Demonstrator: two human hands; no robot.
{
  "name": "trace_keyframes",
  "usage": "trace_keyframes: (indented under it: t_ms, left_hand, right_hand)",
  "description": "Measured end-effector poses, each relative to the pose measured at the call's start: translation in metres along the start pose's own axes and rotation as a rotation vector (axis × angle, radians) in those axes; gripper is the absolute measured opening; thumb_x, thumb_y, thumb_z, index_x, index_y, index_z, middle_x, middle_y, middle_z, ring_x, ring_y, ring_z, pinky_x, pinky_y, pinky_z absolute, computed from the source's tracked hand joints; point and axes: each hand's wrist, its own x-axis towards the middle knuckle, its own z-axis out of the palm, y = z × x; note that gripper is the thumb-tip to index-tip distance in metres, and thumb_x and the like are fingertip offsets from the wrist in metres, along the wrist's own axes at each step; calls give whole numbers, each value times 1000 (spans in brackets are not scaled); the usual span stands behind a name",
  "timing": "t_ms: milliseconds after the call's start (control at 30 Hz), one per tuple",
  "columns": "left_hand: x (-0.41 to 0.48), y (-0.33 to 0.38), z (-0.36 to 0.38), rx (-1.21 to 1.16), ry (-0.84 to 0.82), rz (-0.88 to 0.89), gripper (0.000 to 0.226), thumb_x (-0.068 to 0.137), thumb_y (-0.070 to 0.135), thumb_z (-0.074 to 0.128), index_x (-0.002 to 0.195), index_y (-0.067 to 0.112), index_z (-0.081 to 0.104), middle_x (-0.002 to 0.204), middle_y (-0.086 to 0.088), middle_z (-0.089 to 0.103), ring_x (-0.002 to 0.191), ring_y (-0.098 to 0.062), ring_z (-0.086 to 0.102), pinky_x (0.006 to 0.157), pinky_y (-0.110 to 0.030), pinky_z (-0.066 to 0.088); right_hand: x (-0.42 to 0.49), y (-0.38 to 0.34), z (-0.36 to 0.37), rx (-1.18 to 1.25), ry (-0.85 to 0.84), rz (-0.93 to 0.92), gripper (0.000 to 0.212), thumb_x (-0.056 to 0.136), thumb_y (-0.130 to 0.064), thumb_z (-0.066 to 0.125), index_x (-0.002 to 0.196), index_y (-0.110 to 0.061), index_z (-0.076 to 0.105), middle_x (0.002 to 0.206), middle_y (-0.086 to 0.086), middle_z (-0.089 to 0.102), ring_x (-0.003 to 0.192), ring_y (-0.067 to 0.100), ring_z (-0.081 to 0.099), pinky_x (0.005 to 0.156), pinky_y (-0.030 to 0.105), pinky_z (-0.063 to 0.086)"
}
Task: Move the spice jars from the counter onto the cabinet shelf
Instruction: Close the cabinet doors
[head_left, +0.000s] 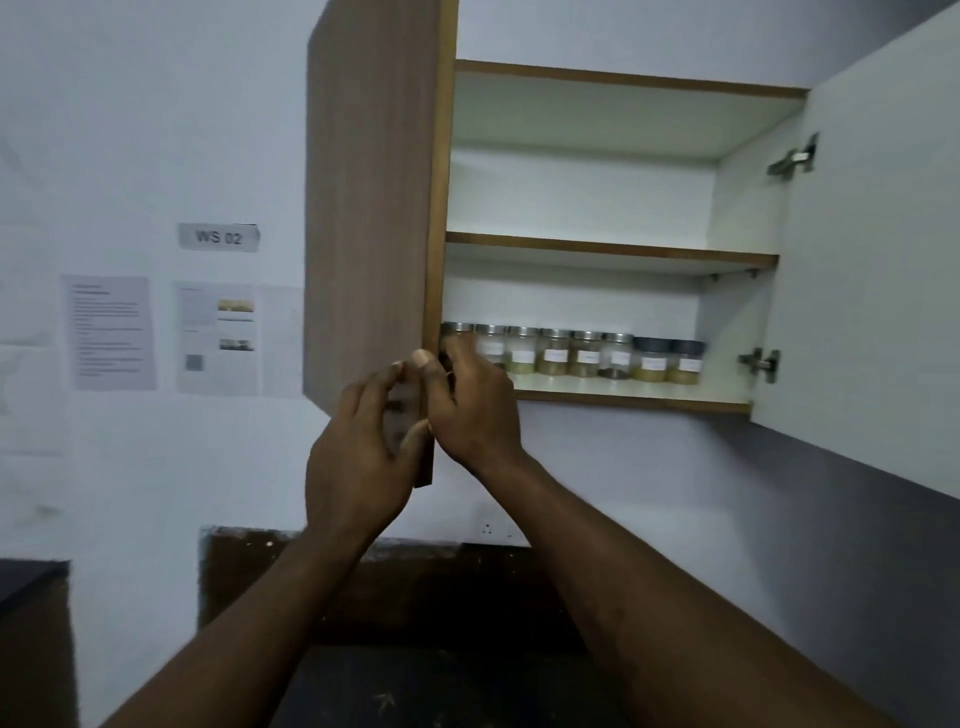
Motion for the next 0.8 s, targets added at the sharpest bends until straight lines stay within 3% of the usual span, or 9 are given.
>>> trace_keyframes:
  t_ms: [100,200,333,467,567,700,800]
  left_hand:
    - [12,7,43,123,-90,64,78,93,55,58,159,30,25,164,8,30,124,-25,60,78,-39,58]
    - [21,10,86,155,-128,115,89,93,56,59,163,29,13,170,7,13,143,-27,44,87,-44,57]
    - [27,7,139,230,-174,182,99,91,66,56,164,23,6,172,0,1,155,-31,20,104,-50,47]
    - [36,4,183,324,-198,185,102,89,72,47,164,18,4,172,-5,-1,157,-32,9,109,-52,42]
    - [42,8,208,379,-205,165,102,91,66,55,164,14,6,171,-10,1,156,-35,8,113,-52,39]
    - [54,11,230,463,-275,149,105,92,67,55,163,13,-2,171,-12,-5,156,-37,3,121,-48,29]
    - [65,11,246,515,-333,134,107,94,64,56,163,15,-9,170,-10,-12,157,-36,-1,120,-45,32]
  right_hand:
    - [1,38,-14,-35,22,73,28,105,-48,43,87,-27,50,67,-11,55,60,6,55,52,26,41]
    - [4,77,-26,-96,-8,108,24,100,-54,48,94,-31,54,74,-16,60,64,2,58,53,17,40]
    - [11,131,-34,-155,-60,186,29,97,-53,56,105,-25,62,84,-13,65,72,5,61,58,22,47]
    - [19,178,-33,-128,-87,255,27,97,-49,58,105,-24,64,81,-13,62,70,4,56,55,19,39]
    - [25,204,-30,-132,-77,244,30,98,-49,57,106,-23,67,89,-6,71,72,7,57,55,18,36]
    - [33,232,-26,-154,-67,225,34,100,-47,56,107,-18,73,95,0,74,82,17,66,65,27,48]
    - [40,251,-21,-166,-69,232,35,99,-46,57,107,-16,72,102,3,72,97,23,63,76,34,52]
